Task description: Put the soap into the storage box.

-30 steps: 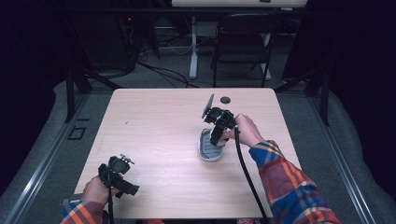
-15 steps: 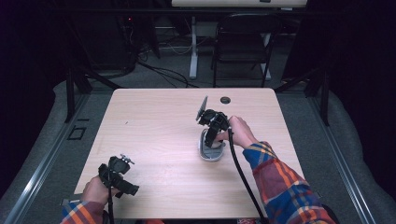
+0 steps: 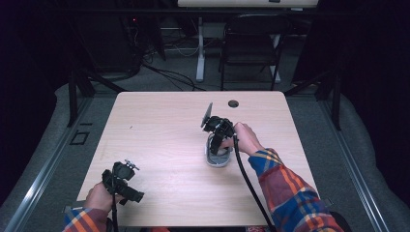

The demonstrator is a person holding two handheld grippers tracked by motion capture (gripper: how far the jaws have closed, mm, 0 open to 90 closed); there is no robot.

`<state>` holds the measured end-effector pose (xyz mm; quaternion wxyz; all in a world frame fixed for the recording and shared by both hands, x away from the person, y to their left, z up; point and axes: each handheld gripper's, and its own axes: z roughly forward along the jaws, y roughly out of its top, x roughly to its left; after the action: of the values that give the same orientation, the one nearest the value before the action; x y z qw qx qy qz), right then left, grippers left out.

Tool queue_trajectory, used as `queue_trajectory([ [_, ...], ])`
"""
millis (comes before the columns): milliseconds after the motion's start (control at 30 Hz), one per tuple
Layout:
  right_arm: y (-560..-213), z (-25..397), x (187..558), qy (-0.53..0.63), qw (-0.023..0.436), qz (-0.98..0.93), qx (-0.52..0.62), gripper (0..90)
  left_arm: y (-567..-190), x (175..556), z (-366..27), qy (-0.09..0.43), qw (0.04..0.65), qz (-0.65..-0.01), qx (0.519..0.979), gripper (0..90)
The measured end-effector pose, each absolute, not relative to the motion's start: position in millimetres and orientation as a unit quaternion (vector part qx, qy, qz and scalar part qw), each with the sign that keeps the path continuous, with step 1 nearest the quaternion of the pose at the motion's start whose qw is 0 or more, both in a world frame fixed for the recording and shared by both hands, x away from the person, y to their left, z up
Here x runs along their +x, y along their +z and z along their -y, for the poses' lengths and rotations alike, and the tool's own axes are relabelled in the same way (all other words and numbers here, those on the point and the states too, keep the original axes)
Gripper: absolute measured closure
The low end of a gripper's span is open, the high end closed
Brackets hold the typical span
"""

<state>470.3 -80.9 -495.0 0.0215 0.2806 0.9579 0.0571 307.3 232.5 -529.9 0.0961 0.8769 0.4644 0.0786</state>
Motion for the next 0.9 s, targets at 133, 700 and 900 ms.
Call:
queue_trajectory([
  [133,-498,81,470,0.057,0.022,-0.959,0.275,24.1,-530,307,-233,0.079,0.096,-0.464,0.877,0.0],
  [700,-507,87,471,0.059,0.02,-0.959,0.277,23.8,-530,307,-232,0.079,0.094,-0.462,0.878,0.0],
  [900,-506,90,470,0.062,0.018,-0.959,0.278,23.6,-530,308,-232,0.078,0.093,-0.462,0.878,0.0],
])
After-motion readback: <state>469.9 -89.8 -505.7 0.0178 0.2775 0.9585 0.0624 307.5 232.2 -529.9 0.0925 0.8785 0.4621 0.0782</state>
